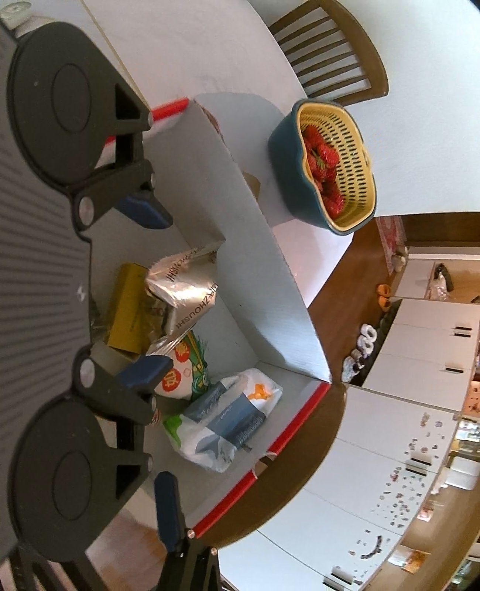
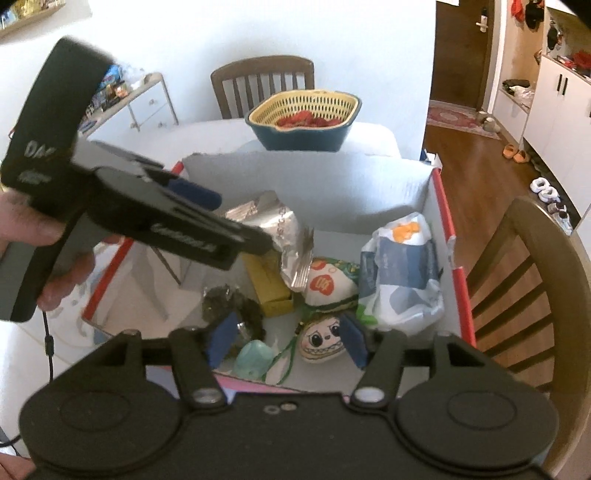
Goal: Organize objects
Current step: 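Release the foil bag from the left tool while the right tool drops the teal egg into the box, then withdraw both open tools from the red box back over the table pile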
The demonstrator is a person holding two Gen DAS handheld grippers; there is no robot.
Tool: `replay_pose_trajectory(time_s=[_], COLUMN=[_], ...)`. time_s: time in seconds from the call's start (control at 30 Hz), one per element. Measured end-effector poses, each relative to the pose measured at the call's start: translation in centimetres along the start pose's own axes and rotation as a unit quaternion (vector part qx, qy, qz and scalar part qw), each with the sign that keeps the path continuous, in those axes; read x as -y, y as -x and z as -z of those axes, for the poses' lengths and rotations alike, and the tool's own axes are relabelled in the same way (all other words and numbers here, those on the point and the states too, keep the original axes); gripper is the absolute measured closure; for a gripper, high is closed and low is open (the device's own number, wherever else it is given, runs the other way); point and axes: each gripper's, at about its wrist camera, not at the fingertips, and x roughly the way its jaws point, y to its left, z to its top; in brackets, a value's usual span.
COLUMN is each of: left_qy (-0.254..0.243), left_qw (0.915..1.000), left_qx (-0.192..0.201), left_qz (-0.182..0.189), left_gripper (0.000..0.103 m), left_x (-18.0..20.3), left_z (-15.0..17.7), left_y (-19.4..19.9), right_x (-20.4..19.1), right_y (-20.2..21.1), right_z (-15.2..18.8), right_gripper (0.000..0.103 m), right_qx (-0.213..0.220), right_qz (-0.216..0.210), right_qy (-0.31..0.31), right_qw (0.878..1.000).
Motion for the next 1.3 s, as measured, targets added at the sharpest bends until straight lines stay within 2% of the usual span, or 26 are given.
replay_pose_trajectory(time_s=[0.1,0.37,0.47,0.57,0.97,1.17,1.27,1.3], left_qy=[0.004,0.017,0.019,0.021,0.07,0.075,0.082,0.084], left_qw=[0.9999,0.9986,0.9978,0.997,0.9932,0.9917,0.9904,0.9897], left_qx=[0.016,0.05,0.063,0.074,0.092,0.103,0.108,0.111], left_qz=[0.002,0.007,0.001,-0.006,-0.015,-0.02,-0.028,-0.032], left_gripper=[0.028,0.028,0.021,0.021,0.02,0.014,0.0,0.0], left_x=[-0.1,-1.1,-1.6,-2.4,-8.0,-10.7,-12.1,-12.6], left_z=[0.5,2.2,3.0,3.9,7.7,9.7,10.7,11.1], left_y=[1.7,6.4,8.2,9.9,15.0,17.4,18.4,18.7], right_x=[-0.3,-1.8,-2.7,-3.8,-9.9,-13.4,-15.2,-15.8], right_y=[0.8,2.6,3.2,3.7,4.5,4.5,4.3,4.1], right_z=[0.0,-0.3,-0.4,-0.5,-1.1,-1.4,-1.6,-1.6], right_gripper=[0.04,0.027,0.023,0.02,0.008,0.001,0.001,0.001], right_qx=[0.01,0.039,0.049,0.059,0.089,0.103,0.103,0.103], right_qz=[-0.003,-0.008,-0.01,-0.01,-0.015,-0.015,-0.017,-0.017], right_qy=[-0.001,-0.01,-0.013,-0.013,-0.016,-0.017,-0.016,-0.015], right_qw=[1.0,0.999,0.999,0.998,0.996,0.994,0.994,0.994])
